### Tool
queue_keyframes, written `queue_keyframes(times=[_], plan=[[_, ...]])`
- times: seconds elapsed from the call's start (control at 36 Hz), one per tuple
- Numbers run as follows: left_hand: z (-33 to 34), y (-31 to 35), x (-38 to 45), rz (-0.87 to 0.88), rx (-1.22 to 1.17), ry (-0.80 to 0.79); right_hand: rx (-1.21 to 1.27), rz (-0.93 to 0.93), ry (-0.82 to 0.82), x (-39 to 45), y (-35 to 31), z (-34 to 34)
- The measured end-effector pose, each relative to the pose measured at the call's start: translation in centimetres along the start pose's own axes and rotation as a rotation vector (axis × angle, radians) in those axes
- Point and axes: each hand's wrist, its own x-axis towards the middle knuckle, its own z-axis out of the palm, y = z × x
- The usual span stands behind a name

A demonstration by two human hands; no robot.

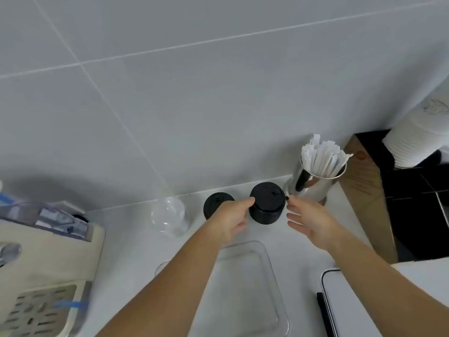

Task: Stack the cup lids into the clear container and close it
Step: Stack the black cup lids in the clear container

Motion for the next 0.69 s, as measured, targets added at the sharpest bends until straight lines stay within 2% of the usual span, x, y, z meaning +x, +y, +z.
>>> queue_keyframes(times=[0.25,0.5,0.69], plan=[[2.9,0.4,1.3,-0.008,0.007,0.073,0.096,0.05,-0.024,0.8,0.6,1.0],[3.7,-0.2,2.9,-0.02,-0.035,0.057,0.101,0.052,-0.097,1.1,0.7,1.1],[3.7,-0.6,3.2,-0.005,-0.056,0.074,0.099,0.058,-0.084,1.6,0.9,0.9]])
